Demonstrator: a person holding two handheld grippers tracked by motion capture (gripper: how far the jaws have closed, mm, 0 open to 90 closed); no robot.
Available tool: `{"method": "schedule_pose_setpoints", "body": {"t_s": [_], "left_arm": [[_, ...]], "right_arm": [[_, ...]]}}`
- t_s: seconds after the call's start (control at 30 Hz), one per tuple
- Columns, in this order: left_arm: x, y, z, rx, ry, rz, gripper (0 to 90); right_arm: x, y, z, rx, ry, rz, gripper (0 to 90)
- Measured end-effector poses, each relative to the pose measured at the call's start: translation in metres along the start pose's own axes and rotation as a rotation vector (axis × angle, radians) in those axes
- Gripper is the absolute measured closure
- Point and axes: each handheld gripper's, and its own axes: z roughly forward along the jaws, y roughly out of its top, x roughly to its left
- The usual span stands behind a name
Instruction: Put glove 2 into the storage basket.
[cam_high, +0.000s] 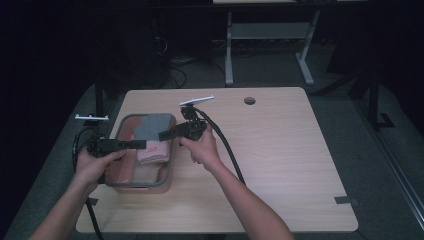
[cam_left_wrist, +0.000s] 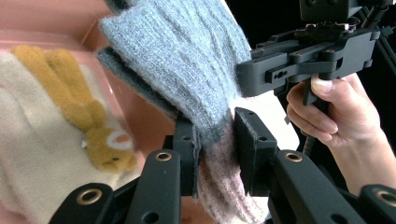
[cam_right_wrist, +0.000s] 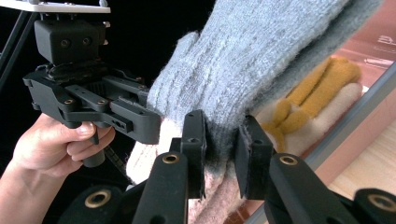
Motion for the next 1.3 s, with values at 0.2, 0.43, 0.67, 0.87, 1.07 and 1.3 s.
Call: {"method": "schedule_pose_setpoints", "body": {"t_s": [0.2, 0.43, 0.67, 0.87, 1.07, 1.3], "left_arm": [[0.002, 0.000, -0.001, 0.000, 0.006, -0.006, 71.6], [0.009, -0.002, -0.003, 0.011, 0.017, -0.016, 71.6], [0.014, -0.004, -0.007, 0.010, 0.014, -0.028, 71.8], [0.018, -0.006, -0.008, 0.007, 0.014, -0.034, 72.0], [0.022, -0.008, -0.008, 0.009, 0.005, -0.042, 72.0], [0.029, -0.012, -0.008, 0.011, 0.030, -0.068, 72.2]], "right_arm": [[-0.003, 0.001, 0.003, 0.007, 0.012, 0.009, 75.1], [-0.006, 0.000, 0.011, 0.022, 0.011, 0.014, 74.6], [-0.007, 0.000, 0.017, 0.028, 0.017, 0.016, 74.3], [-0.008, 0.000, 0.021, 0.036, 0.015, 0.023, 73.7], [-0.009, 0.001, 0.024, 0.056, 0.007, 0.014, 70.9], [-0.012, 0.001, 0.022, 0.067, -0.036, 0.003, 70.6]]}}
